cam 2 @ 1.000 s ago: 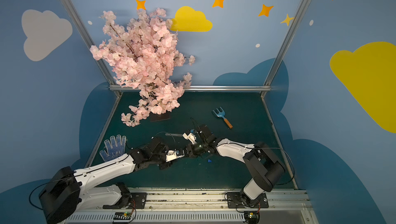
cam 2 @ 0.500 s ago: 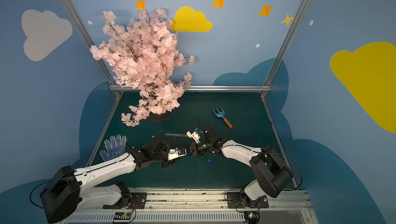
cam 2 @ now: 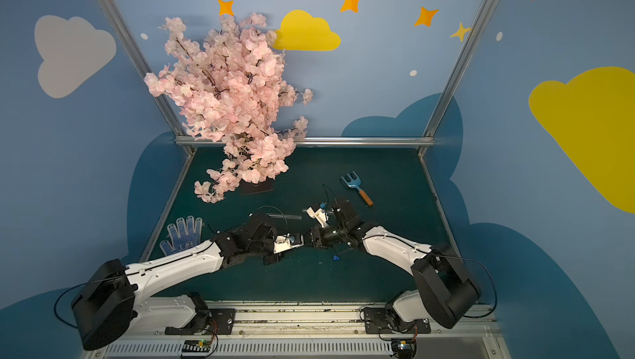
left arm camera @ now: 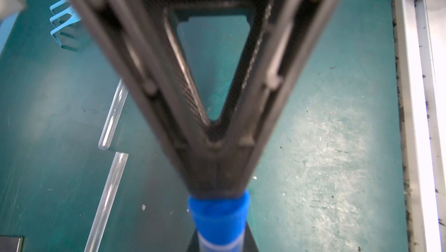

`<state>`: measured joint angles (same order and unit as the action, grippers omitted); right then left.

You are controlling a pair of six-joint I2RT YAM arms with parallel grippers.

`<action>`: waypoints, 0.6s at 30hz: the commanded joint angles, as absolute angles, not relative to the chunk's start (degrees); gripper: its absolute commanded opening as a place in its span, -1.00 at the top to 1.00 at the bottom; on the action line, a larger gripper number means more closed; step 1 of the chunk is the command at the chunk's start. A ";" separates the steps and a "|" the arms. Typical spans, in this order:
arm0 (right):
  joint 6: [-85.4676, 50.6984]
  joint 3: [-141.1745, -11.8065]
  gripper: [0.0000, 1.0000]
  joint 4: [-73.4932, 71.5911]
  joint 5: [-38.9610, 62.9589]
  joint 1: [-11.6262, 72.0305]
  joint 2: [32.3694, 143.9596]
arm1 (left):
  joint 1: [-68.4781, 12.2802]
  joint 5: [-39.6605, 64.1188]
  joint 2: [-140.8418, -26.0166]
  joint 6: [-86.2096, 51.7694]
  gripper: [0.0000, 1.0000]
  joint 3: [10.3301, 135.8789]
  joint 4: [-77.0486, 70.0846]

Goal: Insert stoppers into test tubes
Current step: Insert the stopper into the test tube.

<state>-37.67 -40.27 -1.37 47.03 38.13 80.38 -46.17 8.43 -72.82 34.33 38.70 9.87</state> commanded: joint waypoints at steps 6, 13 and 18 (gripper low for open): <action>-36.23 -38.85 0.32 1.72 46.59 35.39 76.73 | -46.47 8.05 -74.02 35.54 0.96 40.42 11.41; -37.13 -37.04 0.35 1.35 45.98 34.82 74.56 | -46.76 8.00 -75.30 35.85 0.96 41.43 12.05; -36.83 -35.87 0.52 5.07 41.60 32.62 71.83 | -46.76 8.04 -75.41 35.01 0.96 41.47 11.36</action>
